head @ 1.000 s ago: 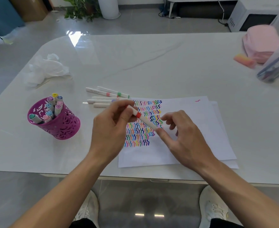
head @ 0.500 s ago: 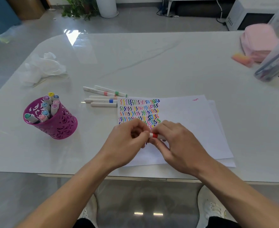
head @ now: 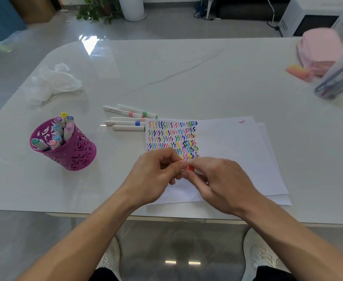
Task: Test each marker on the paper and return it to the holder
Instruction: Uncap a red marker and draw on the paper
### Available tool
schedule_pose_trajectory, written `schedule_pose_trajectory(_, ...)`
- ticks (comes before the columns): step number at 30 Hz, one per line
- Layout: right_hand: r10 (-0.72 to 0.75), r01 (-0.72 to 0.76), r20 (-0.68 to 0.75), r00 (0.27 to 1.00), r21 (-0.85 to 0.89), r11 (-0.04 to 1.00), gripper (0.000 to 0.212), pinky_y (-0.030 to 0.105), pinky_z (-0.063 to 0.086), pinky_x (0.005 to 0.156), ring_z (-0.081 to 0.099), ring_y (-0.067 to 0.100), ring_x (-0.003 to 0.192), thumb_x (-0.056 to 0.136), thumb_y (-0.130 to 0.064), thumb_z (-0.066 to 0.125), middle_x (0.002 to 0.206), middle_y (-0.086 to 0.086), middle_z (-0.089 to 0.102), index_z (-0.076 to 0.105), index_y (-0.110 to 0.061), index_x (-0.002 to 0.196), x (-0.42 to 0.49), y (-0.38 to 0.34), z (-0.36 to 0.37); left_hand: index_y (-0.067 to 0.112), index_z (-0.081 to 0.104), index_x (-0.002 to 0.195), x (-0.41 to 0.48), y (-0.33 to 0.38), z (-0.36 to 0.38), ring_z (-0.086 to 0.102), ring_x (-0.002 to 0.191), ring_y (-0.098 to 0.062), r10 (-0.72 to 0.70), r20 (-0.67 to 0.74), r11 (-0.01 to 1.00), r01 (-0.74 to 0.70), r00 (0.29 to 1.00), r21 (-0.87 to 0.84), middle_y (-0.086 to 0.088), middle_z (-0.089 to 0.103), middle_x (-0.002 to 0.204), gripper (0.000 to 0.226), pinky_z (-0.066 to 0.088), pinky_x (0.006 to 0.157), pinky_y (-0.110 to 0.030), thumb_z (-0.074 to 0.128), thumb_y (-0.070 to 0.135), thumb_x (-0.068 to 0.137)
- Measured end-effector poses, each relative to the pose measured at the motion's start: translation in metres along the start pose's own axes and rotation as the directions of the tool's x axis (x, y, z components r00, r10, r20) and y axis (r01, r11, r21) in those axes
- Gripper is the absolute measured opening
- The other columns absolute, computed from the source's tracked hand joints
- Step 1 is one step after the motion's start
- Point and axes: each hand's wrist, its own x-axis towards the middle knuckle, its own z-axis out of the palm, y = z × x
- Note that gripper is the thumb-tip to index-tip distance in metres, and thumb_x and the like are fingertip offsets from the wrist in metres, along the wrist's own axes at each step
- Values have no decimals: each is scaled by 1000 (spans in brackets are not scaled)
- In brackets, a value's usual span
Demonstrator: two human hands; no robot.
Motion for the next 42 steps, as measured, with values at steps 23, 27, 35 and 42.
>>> schedule_pose_trajectory(23,277,-215,-30,960,553,805,21,39,49,63,55,19,61,102,-7,48,79,-1,65,50,-28,101,4,1,-15,29,68,92,5,-12,-11,63,70,-8,27,-247,970,34,969,240,8,68,76,6,53,62,-22,66,35,94)
schedule_pose_trajectory(27,320,-241,35,947,736,632,36,41,57,63,66,26,68,102,1,39,93,2,74,69,-19,99,7,1,-18,36,65,100,3,-15,-7,60,73,-8,74,-170,911,2,983,412,9,66,79,6,51,63,-21,64,39,95)
schedule_pose_trajectory(35,310,-237,27,950,709,665,6,39,53,64,61,24,65,96,-30,71,76,4,68,69,-25,94,4,2,-14,30,65,110,0,-15,-4,56,74,-5,94,-66,862,-48,993,504,17,58,80,16,42,64,-23,58,39,98)
schedule_pose_trajectory(42,361,-256,34,932,765,591,5,35,54,54,64,26,57,102,-13,58,70,13,71,61,-17,102,4,3,-9,31,60,117,3,-17,-3,56,73,-8,81,-68,863,-36,994,504,12,60,78,22,40,64,-25,56,40,98)
